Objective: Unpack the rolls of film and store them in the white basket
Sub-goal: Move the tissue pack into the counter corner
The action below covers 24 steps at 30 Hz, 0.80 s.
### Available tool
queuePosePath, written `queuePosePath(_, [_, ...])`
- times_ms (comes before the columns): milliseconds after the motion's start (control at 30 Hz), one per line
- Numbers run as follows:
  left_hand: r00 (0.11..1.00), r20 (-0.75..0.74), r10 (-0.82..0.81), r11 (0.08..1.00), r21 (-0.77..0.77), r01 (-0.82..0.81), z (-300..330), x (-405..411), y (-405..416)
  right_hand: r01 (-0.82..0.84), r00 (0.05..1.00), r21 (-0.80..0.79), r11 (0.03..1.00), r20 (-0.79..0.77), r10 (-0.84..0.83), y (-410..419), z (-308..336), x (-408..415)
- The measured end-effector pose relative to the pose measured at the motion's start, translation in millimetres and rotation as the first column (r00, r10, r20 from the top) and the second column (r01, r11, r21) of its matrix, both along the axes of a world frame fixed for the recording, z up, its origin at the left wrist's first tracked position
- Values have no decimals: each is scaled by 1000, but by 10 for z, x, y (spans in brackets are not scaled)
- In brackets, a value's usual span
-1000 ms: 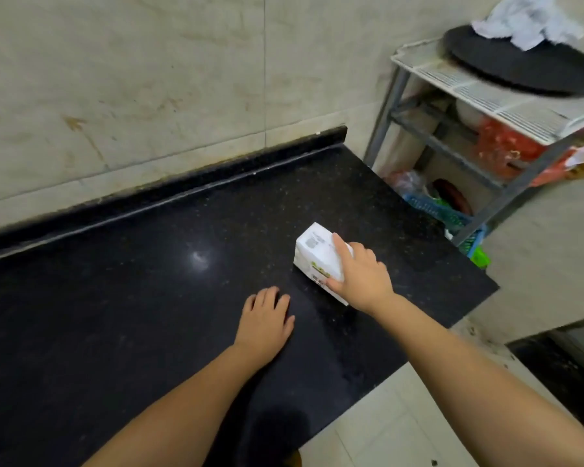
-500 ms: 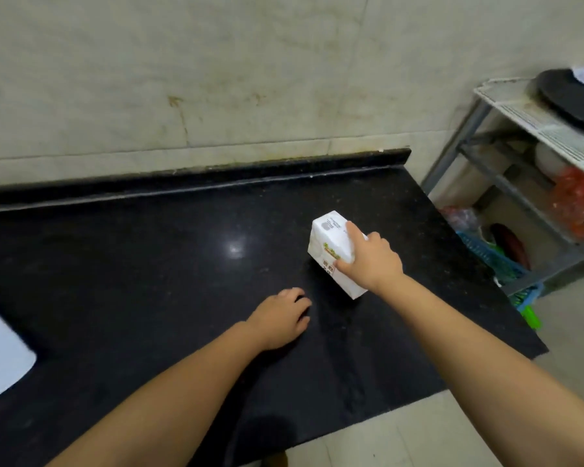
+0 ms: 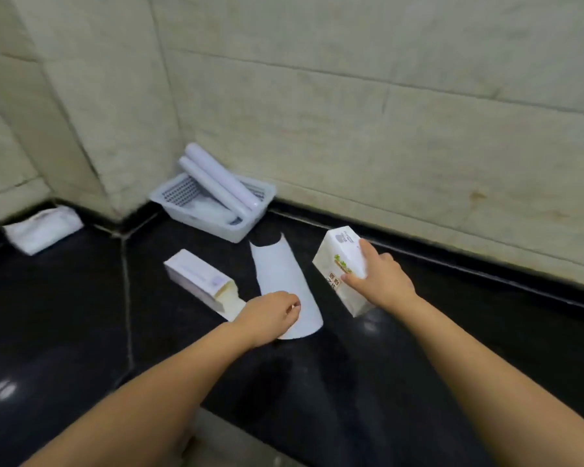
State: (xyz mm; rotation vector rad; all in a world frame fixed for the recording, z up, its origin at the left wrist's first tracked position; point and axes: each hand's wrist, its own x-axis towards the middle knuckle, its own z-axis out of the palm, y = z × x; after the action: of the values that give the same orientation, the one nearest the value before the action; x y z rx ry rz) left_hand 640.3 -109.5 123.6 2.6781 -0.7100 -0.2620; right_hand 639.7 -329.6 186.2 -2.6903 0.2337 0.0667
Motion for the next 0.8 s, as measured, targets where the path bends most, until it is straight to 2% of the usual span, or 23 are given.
queuePosePath(200, [946, 60, 320, 945, 45, -323, 206, 113, 2152, -275, 961, 35, 961, 51, 273, 1956, 35, 560])
queuePosePath(400, [839, 25, 543, 839, 31, -543, 141, 124, 3464, -489, 872, 67, 870, 19, 489, 3250, -77, 1022])
queuePosePath(667, [673, -53, 737, 675, 24, -737, -195, 650, 4343, -578, 791, 169, 798, -122, 599, 4448, -531, 1877])
queuePosePath(800, [574, -73, 815, 578, 53, -814, -289, 1159, 4700, -474, 795, 378, 796, -204, 571, 4948, -732, 2334])
